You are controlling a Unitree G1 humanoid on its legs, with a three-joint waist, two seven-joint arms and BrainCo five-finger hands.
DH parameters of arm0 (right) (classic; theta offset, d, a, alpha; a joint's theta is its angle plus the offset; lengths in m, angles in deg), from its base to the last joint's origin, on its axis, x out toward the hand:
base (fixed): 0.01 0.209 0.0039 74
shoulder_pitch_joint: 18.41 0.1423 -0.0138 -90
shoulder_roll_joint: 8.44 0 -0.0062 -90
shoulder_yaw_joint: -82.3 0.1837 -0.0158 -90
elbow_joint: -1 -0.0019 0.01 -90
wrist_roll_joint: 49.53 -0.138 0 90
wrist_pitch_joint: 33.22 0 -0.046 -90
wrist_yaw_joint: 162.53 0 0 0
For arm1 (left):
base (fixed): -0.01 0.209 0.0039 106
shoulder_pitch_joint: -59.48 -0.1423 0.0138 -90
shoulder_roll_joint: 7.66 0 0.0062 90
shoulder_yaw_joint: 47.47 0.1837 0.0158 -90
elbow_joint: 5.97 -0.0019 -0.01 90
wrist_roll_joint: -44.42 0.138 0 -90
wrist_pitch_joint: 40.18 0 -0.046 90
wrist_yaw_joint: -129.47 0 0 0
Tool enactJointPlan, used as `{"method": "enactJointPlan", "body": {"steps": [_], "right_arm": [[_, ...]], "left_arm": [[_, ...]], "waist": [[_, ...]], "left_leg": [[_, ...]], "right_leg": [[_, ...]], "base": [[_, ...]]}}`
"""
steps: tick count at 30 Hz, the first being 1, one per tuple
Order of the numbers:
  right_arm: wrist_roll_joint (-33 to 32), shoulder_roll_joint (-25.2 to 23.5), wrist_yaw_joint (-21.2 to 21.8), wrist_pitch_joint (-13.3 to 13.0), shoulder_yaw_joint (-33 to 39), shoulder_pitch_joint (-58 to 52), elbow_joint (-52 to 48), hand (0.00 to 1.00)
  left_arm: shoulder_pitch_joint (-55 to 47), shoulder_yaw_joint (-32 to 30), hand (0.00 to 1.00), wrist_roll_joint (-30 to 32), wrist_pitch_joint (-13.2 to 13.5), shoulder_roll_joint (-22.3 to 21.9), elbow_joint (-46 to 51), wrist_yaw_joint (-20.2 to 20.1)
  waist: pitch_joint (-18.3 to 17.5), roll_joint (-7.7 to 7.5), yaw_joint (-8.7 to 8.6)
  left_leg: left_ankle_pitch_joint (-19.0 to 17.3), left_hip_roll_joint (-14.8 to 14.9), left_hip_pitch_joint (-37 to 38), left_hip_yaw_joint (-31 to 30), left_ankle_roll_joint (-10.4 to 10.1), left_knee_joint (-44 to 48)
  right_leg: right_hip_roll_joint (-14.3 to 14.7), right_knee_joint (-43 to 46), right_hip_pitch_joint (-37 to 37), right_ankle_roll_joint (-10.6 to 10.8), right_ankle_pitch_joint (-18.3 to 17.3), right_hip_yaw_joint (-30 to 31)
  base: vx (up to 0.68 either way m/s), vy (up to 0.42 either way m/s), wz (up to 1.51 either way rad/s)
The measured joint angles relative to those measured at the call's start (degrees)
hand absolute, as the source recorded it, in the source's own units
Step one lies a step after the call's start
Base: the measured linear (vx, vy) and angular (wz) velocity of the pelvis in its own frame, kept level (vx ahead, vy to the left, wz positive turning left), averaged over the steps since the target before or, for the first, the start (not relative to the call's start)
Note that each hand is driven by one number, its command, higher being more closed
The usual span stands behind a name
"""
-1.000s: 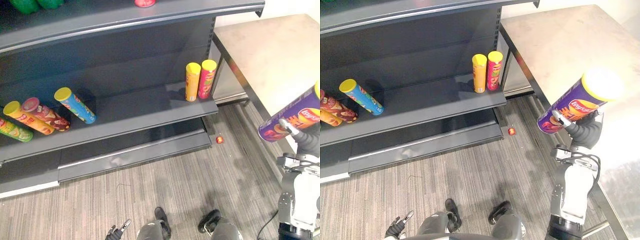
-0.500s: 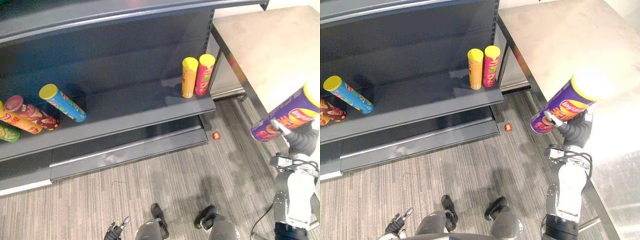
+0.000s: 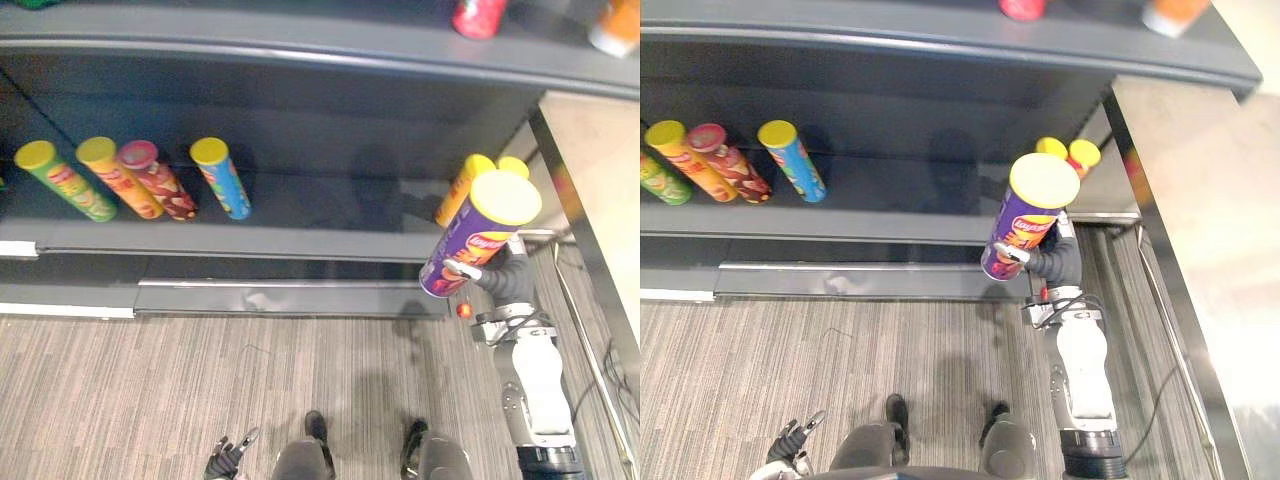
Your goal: Put the gum and the chips on the shelf.
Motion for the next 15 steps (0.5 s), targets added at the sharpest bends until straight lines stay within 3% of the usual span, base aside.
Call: {"method": "enactJointPlan", "body": {"steps": [2,4,7,10,15], "right_arm": [[0.0,0.0,0.3,0.0,0.1,-0.2,-0.1,1.00],[-0.1,-0.1,0.5,0.0,0.2,-1.9,-0.4,1.00],[-0.1,-0.2,0.9,0.4,0.3,-2.3,-0.9,1.00],[-0.8,-0.7,1.0,0.4,2.2,-4.1,-1.3,1.00],[-1.3,-1.4,0.9,0.4,3.4,-7.5,-1.8,1.00]], "left_arm": [[0.4,0.2,0.00,0.0,0.0,0.1,-0.1,0.0],[0.4,0.2,0.00,0.0,0.3,0.3,-1.0,-0.1],[-0.1,-0.2,0.00,0.0,0.4,-1.5,-2.3,0.0],[-0.2,-0.7,0.00,0.0,0.3,-2.3,-2.2,-0.4],[-0.1,-1.1,0.00,0.2,0.1,-2.3,-2.2,-1.3]], "waist": [[-0.6,-0.76,-0.56],[-1.2,-1.75,-1.60],[-1.4,-0.13,-1.35],[-1.7,0.05,-1.63],[-1.9,0.44,-2.55]], "left_leg": [[0.2,-1.2,0.2,-3.4,-0.4,-0.5],[0.1,-3.0,0.3,-5.8,-1.3,0.0],[0.2,-0.5,0.5,-7.1,-3.8,0.1],[0.8,1.7,0.8,-7.5,-5.4,-1.8],[3.0,2.1,0.5,-10.2,-6.6,-4.5]], "right_leg": [[3.3,-5.3,-2.0,1.4,1.1,7.0],[2.7,-7.4,-2.1,2.7,5.0,10.1],[4.5,-10.3,1.1,3.3,3.6,7.9],[6.5,-12.2,2.6,2.2,3.3,5.3],[6.8,-16.4,6.0,1.5,3.4,0.1]], "base": [[0.17,-0.078,0.93],[0.18,-0.120,1.03],[0.19,-0.177,0.37],[0.08,-0.116,0.26],[0.01,-0.068,0.50]]}}
